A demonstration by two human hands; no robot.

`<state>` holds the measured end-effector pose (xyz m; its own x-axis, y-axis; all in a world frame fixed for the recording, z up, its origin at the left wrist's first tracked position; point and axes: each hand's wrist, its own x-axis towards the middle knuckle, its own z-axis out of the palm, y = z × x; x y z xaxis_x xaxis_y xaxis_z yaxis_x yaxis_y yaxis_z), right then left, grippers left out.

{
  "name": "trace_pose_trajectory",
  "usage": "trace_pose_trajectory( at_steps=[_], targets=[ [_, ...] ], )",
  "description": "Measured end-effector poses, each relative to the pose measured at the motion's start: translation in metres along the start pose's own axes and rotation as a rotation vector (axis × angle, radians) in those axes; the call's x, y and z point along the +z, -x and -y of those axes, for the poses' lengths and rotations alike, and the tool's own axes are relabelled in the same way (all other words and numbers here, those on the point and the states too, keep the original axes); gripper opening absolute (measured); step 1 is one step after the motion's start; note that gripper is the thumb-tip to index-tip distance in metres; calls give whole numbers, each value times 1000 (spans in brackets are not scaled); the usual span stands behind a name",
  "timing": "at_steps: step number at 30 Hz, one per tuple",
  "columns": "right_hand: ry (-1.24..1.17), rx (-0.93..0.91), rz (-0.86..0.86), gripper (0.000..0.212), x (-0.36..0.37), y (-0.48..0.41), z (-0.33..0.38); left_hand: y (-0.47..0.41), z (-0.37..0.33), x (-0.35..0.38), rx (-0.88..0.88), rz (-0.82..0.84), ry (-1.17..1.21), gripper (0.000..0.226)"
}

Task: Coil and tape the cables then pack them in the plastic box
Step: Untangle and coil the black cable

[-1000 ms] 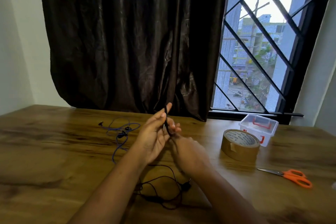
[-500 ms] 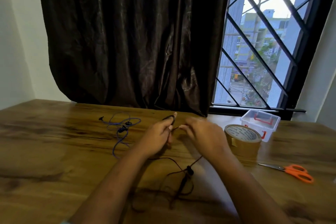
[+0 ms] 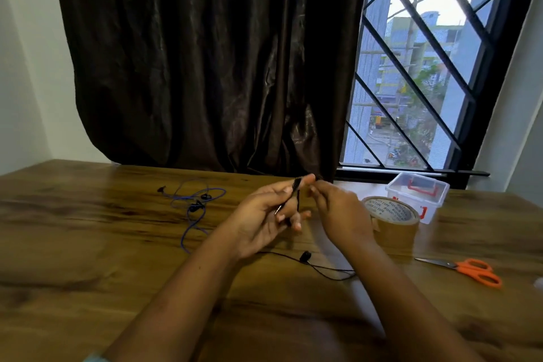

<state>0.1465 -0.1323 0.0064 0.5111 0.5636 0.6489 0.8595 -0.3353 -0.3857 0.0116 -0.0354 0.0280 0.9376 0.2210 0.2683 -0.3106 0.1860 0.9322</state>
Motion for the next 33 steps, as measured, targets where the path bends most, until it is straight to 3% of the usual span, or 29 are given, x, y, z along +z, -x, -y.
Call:
trace_pose_trajectory(
  at_steps=[5, 10, 13, 17, 20, 22, 25, 29, 33],
  targets=[
    [-56, -52, 220, 17, 18, 10, 21, -8, 6, -2, 166, -279, 134, 35],
    [-48, -135, 376, 26, 29, 18, 37, -13, 6, -16, 288, -504, 106, 26],
    [-54, -193, 414, 26, 29, 20, 38, -14, 8, -24, 311, -569, -134, 35],
    [64, -278, 392, 26, 23, 17, 35, -13, 15, -36, 301, -610, -656, 40],
    [154, -300, 304, 31, 13, 10, 31, -7, 16, -49, 209, -587, -1097, 47],
    [181, -305, 259, 31, 5, 5, 26, -4, 17, -47, 125, -484, -1263, 51],
    [218, -316, 197, 30, -7, 2, 18, -5, 20, -35, 100, -308, -1241, 48],
    [306, -277, 124, 32, -13, 1, 11, -5, 16, -30, 41, -277, -1159, 41],
    [342, -192, 78, 31, -20, -2, 3, -2, 11, -17, -25, -200, -909, 23]
  ],
)
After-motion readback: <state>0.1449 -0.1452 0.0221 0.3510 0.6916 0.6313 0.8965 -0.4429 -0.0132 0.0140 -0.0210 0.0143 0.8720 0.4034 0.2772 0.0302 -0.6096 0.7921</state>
